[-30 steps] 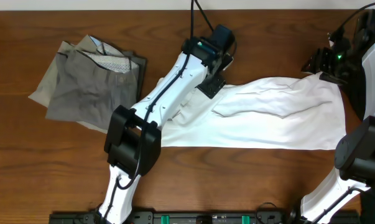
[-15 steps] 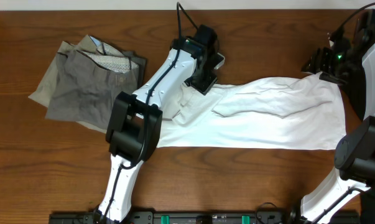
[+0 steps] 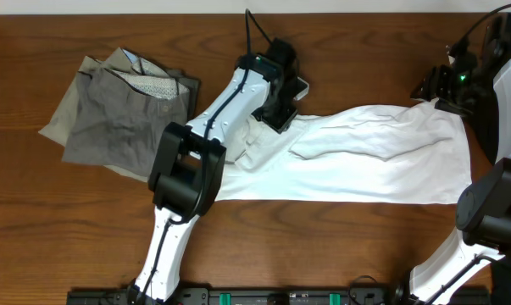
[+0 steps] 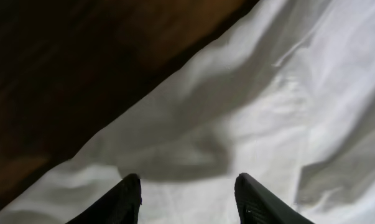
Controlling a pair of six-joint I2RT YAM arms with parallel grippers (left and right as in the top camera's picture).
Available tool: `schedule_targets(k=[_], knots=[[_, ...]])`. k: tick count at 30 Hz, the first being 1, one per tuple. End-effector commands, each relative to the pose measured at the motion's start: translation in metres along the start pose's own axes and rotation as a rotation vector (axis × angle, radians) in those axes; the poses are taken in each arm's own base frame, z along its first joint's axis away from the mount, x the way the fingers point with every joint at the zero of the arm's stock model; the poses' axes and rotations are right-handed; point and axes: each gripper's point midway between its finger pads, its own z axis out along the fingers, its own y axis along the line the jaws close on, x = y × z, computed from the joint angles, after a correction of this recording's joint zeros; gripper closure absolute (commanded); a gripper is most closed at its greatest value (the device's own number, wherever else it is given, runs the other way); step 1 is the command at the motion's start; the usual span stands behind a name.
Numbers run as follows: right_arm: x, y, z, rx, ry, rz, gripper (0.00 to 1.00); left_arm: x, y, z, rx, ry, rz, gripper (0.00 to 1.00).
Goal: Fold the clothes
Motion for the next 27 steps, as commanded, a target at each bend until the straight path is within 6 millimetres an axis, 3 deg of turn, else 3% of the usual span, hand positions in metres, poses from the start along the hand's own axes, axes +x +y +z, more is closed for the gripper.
schedule_targets(k=[1,5,11,12,18,23,27], knots=[[-0.002,0.004,-0.009,0.001,-0.023,-0.022,0.37,0.01,0.003,0.018,0.021,0.042,0.001,0.49],[-0.002,0.004,-0.009,0.001,-0.023,-0.022,0.37,0.01,0.008,0.02,-0.008,0.046,0.003,0.5],[-0.002,0.004,-0.009,0.002,-0.023,-0.022,0.37,0.01,0.007,0.019,-0.008,0.043,-0.005,0.88],[-0.002,0.004,-0.009,0.002,-0.023,-0.023,0.37,0.009,0.007,0.016,-0.008,0.042,-0.005,0.91],[-0.002,0.004,-0.009,0.002,-0.023,-0.023,0.36,-0.004,0.004,-0.01,-0.021,-0.012,-0.02,0.88],[-0.002,0.004,-0.009,0.002,-0.023,-0.023,0.36,-0.004,0.001,-0.024,-0.023,-0.021,-0.018,0.67],[-0.002,0.004,-0.009,0.002,-0.024,-0.023,0.36,0.001,0.0,-0.026,-0.019,-0.003,-0.021,0.69]])
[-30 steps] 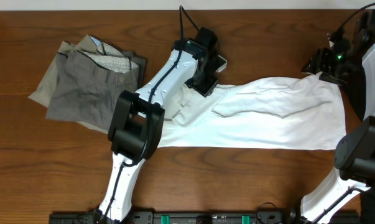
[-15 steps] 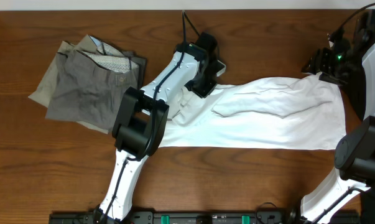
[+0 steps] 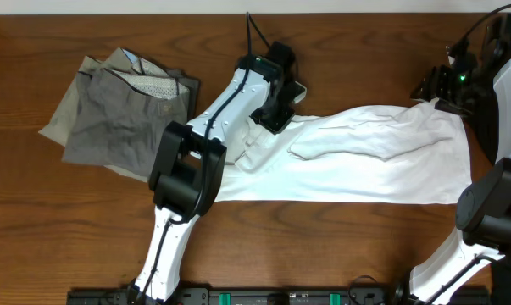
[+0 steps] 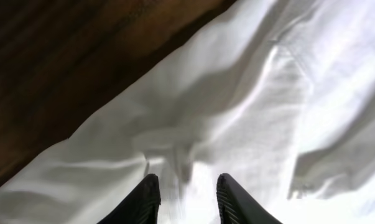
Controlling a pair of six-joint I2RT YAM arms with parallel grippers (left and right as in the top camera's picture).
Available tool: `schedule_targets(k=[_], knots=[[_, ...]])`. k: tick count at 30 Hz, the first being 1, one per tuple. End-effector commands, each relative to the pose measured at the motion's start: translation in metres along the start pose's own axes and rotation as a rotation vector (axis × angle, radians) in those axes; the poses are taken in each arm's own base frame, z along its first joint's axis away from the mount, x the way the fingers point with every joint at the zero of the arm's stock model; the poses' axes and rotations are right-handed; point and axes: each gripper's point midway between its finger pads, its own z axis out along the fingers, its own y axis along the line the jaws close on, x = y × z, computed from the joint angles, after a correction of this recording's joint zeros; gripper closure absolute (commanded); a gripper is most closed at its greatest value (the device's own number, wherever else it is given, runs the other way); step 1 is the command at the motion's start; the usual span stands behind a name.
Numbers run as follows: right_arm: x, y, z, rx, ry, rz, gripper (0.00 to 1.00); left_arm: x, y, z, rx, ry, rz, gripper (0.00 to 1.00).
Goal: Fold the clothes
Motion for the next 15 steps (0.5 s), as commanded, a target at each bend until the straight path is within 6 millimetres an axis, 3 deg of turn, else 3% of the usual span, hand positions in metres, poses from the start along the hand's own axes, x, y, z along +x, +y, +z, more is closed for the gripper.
schedule_targets(k=[1,4,6,7,8,10,15], knots=[[-0.003,0.004,-0.009,0.002,-0.027,-0.024,0.36,-0.008,0.0,-0.022,-0.015,-0.043,0.0,0.75],[-0.003,0.004,-0.009,0.002,-0.026,-0.024,0.36,-0.007,0.0,-0.022,-0.013,-0.036,-0.005,0.93],[-0.003,0.004,-0.009,0.002,-0.026,-0.024,0.36,-0.007,0.0,-0.022,-0.014,-0.037,-0.005,0.91],[-0.003,0.004,-0.009,0.002,-0.026,-0.024,0.36,-0.008,0.002,-0.02,-0.016,-0.042,-0.005,0.74],[-0.003,0.004,-0.009,0.002,-0.026,-0.024,0.36,-0.012,0.005,-0.018,-0.019,-0.056,-0.007,0.4],[-0.003,0.004,-0.009,0.002,-0.025,-0.024,0.36,-0.015,0.009,-0.014,-0.022,-0.067,-0.01,0.28],[-0.002,0.004,-0.009,0.002,-0.025,-0.023,0.36,-0.019,0.019,-0.009,-0.023,-0.084,-0.034,0.27]])
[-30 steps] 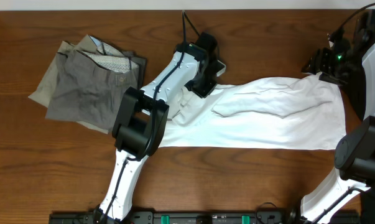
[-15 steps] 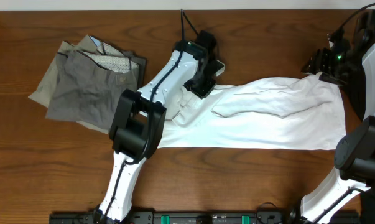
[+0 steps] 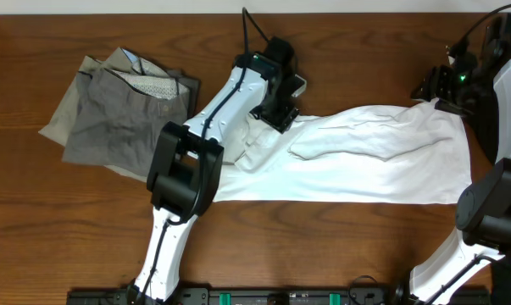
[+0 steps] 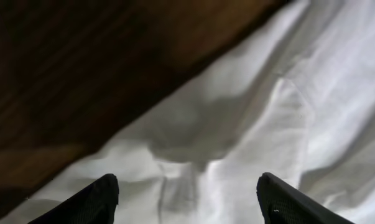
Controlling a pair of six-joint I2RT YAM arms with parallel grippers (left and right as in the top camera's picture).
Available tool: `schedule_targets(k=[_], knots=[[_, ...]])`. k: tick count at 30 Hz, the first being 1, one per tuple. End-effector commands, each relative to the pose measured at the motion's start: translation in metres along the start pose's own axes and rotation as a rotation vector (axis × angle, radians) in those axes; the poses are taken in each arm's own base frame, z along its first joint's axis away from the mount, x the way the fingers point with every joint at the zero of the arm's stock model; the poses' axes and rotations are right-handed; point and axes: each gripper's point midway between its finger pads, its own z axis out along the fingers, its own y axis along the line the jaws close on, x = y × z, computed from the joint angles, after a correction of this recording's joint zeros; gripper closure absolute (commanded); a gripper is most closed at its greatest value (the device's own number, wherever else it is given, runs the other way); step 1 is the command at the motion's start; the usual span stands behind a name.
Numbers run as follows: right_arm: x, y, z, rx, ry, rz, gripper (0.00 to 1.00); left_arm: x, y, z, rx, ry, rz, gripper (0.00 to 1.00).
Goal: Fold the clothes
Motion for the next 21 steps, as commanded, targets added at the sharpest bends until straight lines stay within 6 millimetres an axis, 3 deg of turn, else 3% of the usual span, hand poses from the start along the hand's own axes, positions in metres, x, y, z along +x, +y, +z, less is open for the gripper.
schedule_targets(k=[1,8,21], knots=[[-0.003,0.004,-0.009,0.001,-0.026,-0.024,0.36,-0.003,0.01,-0.002,-0.007,-0.012,-0.017,0.27],[-0.002,0.004,-0.009,0.001,-0.023,-0.024,0.36,-0.002,0.001,0.009,0.055,-0.004,-0.021,0.32],[-0.002,0.004,-0.009,0.001,-0.022,-0.023,0.36,0.0,-0.001,0.015,0.076,0.005,-0.024,0.63]])
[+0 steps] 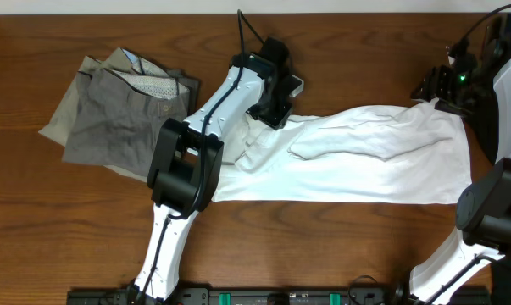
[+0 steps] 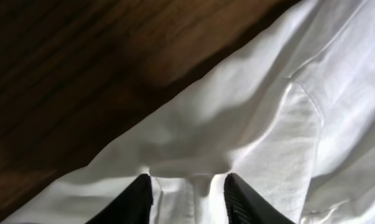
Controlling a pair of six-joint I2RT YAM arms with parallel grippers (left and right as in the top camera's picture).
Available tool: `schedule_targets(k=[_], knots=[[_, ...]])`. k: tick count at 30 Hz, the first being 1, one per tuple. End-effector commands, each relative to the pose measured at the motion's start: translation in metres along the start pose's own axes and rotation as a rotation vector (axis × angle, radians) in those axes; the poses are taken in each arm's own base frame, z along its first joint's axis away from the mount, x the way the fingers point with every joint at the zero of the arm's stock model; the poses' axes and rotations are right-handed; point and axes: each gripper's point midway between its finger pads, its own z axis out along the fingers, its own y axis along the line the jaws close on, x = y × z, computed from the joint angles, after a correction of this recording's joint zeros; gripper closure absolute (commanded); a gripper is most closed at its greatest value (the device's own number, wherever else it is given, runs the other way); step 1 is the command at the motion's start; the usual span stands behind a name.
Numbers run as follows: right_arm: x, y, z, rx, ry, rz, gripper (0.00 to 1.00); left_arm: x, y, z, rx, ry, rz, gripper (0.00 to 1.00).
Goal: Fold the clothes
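Note:
A long white garment (image 1: 365, 161) lies spread across the middle and right of the wooden table (image 1: 86, 220). My left gripper (image 1: 269, 117) is at its upper left edge. In the left wrist view the left gripper (image 2: 188, 199) has its black fingers (image 2: 140, 199) drawn in on a puckered ridge of the white garment (image 2: 287, 143). My right gripper (image 1: 431, 88) sits at the garment's upper right corner, where the cloth runs up to it. The overhead view is too dark there to show its jaws.
A heap of grey-brown clothes (image 1: 119, 106), with a patterned lining showing, lies at the back left. The left arm stretches from the front edge up over the white garment's left end. The right arm stands along the right edge.
My left gripper's fingers stood wide apart over the garment's edge. Now they are drawn in with a ridge of white cloth between them. The wrist sits slightly further left. The right arm has not moved.
My left gripper hovered part open over the white garment's upper left edge. Then its fingers were narrow around a fold, then wide apart again. Now they are close on a ridge of cloth. The garment and the right arm kept their places.

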Motion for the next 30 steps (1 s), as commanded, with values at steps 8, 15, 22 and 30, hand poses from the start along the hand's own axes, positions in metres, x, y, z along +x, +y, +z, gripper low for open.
schedule_targets(k=[8,15,22,30], knots=[[-0.002,0.004,-0.009,0.001,-0.024,-0.024,0.37,0.006,-0.01,0.019,0.026,0.041,0.01,0.68],[-0.002,0.004,-0.009,0.001,-0.023,-0.024,0.37,0.005,-0.008,0.017,0.023,0.039,0.008,0.79],[-0.002,0.004,-0.009,0.001,-0.024,-0.024,0.36,-0.007,-0.012,-0.006,0.012,-0.013,0.022,0.91],[-0.004,0.004,-0.009,0.002,-0.031,-0.026,0.35,-0.012,-0.027,-0.063,-0.009,-0.074,0.031,0.94]])
